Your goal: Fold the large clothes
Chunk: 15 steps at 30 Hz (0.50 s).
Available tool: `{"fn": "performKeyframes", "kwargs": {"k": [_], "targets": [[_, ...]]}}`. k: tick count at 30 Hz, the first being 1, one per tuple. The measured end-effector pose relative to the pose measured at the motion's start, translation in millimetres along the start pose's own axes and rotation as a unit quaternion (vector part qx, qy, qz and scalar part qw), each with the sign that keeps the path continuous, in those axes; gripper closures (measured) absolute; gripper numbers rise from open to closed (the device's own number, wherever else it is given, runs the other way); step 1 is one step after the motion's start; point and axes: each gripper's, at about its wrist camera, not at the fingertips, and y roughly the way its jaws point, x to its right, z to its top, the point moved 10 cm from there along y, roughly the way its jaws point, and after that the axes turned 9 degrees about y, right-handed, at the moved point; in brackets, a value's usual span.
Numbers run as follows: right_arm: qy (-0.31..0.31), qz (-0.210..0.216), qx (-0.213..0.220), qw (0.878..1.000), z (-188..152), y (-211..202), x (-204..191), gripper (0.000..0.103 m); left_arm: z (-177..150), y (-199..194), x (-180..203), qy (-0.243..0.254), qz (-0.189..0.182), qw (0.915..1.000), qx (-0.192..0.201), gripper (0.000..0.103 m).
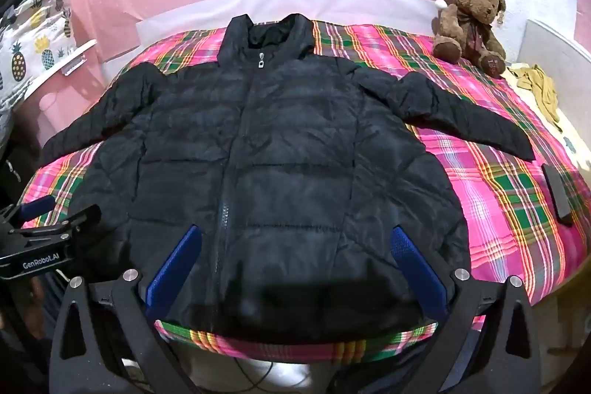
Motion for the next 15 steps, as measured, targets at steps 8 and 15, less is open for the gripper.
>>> {"fn": "performKeyframes", "kwargs": {"k": [8, 15], "targets": [[0.002, 0.003, 0.003, 1.000, 0.4, -0.3, 2.1, 0.001, -2.5, 0.3, 0.7, 0.000, -0.003, 1.0000, -0.002, 0.000], [0.006, 0.006, 0.006, 1.000, 0.9, -1.3, 3.9, 0.001, -1.4, -1.3, 4.0, 0.004, -0.003, 1.0000, -0.003, 0.000]]}}
